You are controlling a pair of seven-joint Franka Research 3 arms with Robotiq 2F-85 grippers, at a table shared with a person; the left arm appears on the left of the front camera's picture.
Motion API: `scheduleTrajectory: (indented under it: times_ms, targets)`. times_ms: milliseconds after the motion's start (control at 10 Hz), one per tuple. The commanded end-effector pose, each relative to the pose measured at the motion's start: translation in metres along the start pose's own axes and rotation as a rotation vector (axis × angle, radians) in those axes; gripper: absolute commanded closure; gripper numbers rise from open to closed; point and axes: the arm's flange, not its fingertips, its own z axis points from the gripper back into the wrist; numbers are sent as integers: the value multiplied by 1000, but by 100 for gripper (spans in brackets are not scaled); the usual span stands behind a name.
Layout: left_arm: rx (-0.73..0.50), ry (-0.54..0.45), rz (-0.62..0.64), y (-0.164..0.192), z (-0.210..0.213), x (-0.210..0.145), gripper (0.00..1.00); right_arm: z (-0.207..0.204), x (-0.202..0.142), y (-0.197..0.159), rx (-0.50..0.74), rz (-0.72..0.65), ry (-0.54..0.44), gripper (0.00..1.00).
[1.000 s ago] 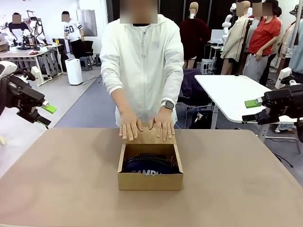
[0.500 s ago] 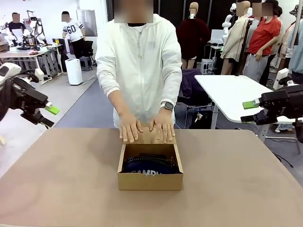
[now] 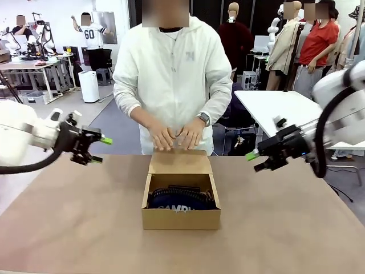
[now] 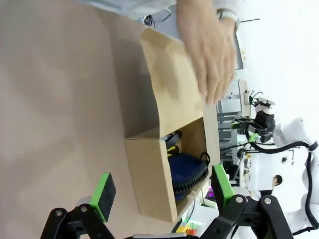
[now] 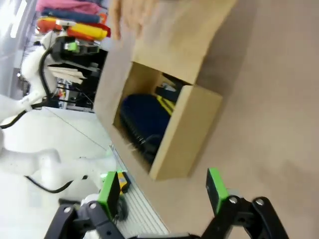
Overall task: Pack the items into the box.
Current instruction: Close the Mailer Box.
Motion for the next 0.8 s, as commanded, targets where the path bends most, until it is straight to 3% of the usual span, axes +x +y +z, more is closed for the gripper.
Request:
scheduleTrajectory:
  times_ms: [0, 100, 200, 700]
  targets:
    - [-15, 21, 35, -6, -33, -10, 0, -29, 30, -21, 21, -81, -28, 9]
    - [-43, 54, 69, -4, -47, -8, 0, -41, 35, -29, 25, -94, -48, 9]
    - [-5, 14, 24, 3, -26, -7, 0, -24, 10, -20, 7, -36, 9, 9]
    - [-4, 11, 36, 6, -28, -5, 0, -27, 17, -23, 11, -39, -1, 9]
